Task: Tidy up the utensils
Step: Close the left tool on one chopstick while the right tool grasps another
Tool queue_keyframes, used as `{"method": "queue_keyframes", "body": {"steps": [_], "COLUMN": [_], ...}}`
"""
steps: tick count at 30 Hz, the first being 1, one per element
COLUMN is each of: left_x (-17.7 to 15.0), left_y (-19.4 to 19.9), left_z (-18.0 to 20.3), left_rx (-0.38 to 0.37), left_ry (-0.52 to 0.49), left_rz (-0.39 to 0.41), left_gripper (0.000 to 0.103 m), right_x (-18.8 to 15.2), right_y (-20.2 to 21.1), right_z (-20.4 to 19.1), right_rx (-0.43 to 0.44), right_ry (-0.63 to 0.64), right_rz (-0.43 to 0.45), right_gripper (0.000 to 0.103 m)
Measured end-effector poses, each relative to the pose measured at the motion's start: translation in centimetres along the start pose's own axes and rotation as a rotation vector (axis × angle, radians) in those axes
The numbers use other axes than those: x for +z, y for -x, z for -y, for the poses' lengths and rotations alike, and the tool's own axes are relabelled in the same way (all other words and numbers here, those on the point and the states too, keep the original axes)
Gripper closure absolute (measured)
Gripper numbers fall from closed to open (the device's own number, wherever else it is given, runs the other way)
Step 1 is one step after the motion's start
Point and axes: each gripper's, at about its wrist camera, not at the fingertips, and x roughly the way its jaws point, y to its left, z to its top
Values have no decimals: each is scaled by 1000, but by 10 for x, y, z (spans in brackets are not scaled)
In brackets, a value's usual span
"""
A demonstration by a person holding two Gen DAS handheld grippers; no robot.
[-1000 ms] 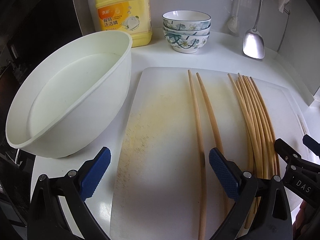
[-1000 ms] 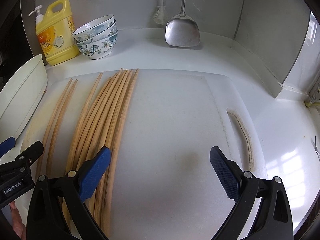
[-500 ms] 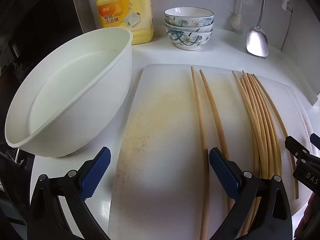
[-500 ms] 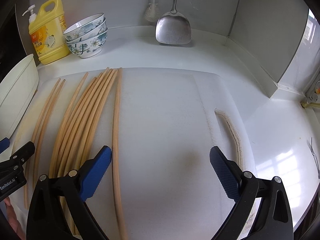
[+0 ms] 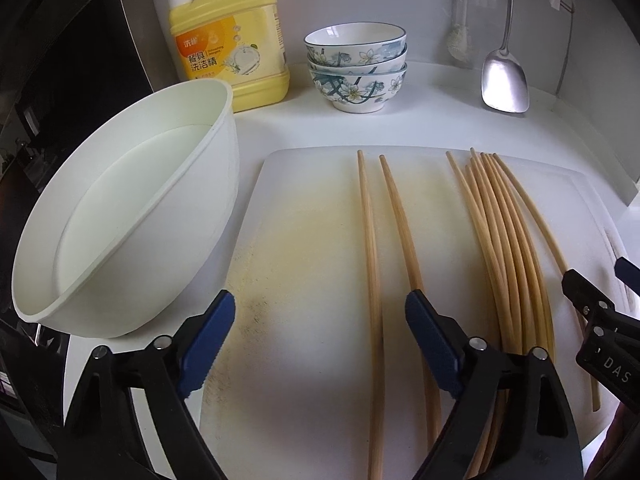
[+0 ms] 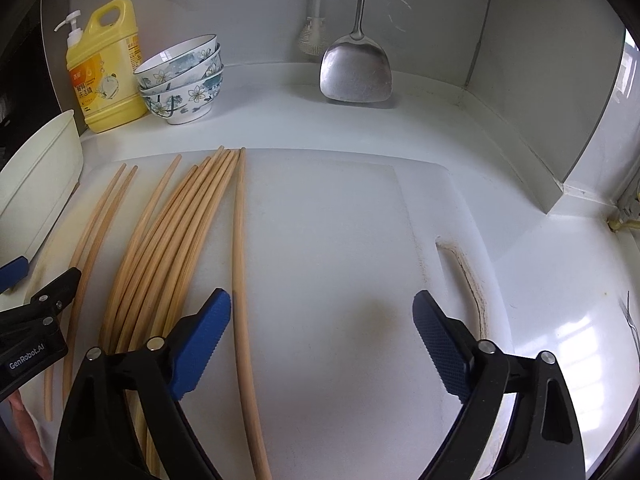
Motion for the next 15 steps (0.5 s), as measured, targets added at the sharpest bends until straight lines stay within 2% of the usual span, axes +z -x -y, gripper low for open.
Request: {"method": "queue_keyframes", "body": {"steps": [7,9,10,11,12,13,14,15], "left_x": [-2,-2,-2,-2,-1,-1,-2,-3], "left_y": [4,4,5,5,6,6,6,7], "left_z": [7,11,13,15,17,19,21,22], "left_rx": [-41,-47,-61,-76,-88,-87,-83,-80], "left_ry": [-13,-30,-37,-41,-47,-53,-57,-60], "left_rz": [11,21,19,16,14,15,18,21], "left_gripper": [45,52,60,70,75,86,91,93], "right_x": [0,0,1,1,1,2,2,3], "right_y": [4,4,5,5,5,5,5,5], "right_z": [-15,-19,-22,-24,-27,-30,-32,-34], "right_rx": [13,31,35,40,46,52,58,61], "right_ry": [59,67,78,90,101,109,115,120], "right_rz": [19,18,19,19,18,17,16,15], "right_gripper": [45,58,61,69,76,79,86,90]}}
